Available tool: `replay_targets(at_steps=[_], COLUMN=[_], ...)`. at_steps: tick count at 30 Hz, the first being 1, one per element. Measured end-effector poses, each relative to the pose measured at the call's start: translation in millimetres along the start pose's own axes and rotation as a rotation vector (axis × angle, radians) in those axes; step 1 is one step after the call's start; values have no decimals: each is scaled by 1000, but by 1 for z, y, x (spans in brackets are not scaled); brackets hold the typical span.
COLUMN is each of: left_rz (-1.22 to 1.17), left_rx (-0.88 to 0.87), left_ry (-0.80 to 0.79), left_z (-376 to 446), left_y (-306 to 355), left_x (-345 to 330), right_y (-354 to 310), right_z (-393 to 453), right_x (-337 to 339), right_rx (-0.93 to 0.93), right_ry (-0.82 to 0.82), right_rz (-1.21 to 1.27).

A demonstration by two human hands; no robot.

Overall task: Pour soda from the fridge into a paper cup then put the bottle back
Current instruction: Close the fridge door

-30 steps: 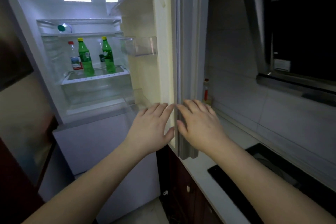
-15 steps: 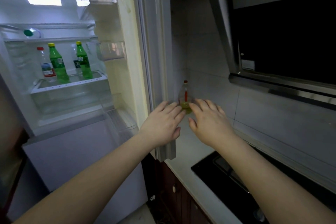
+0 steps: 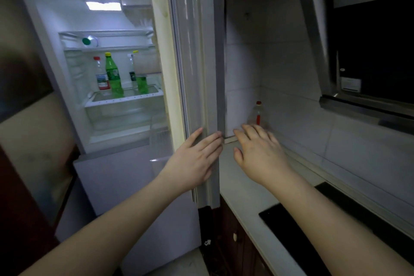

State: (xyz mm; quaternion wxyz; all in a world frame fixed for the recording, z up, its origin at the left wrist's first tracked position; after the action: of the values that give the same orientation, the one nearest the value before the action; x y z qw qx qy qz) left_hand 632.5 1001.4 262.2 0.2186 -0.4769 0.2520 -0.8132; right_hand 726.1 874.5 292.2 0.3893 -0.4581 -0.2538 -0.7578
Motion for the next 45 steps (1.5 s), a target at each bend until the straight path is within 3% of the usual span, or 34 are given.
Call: replay_targets(at_steps=[13,26,31,45], left_rz=[-28,-141,-217,-90], left_rx=[303,650,751,836], left_ry=[-102,-287,-335,-485], left_z=[-124,-202,-216,-246], left_y=[-53,-144,-184,-297], left_x=[1,-44,-70,-158], right_y=[-109,-202,-235,-351], right_z=[44,86,111,222], right_x=[-24,-60,-75,-128], right_rx=[268,482,507,476], right_ry=[57,-37,-40,-40], right_rz=[184,225,222,209])
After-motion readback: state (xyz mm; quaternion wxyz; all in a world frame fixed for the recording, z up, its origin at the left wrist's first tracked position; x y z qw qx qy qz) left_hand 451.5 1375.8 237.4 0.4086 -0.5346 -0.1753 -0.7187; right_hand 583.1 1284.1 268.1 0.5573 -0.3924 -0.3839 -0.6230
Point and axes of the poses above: each hand's wrist, its own z-axis towards the middle knuckle, its own x-axis out of the back of the hand, y = z × x, the point moved 4 cm from there along z, towards the middle knuckle, and after that the axes turned 3 degrees about -z, right-handed, at the moved point
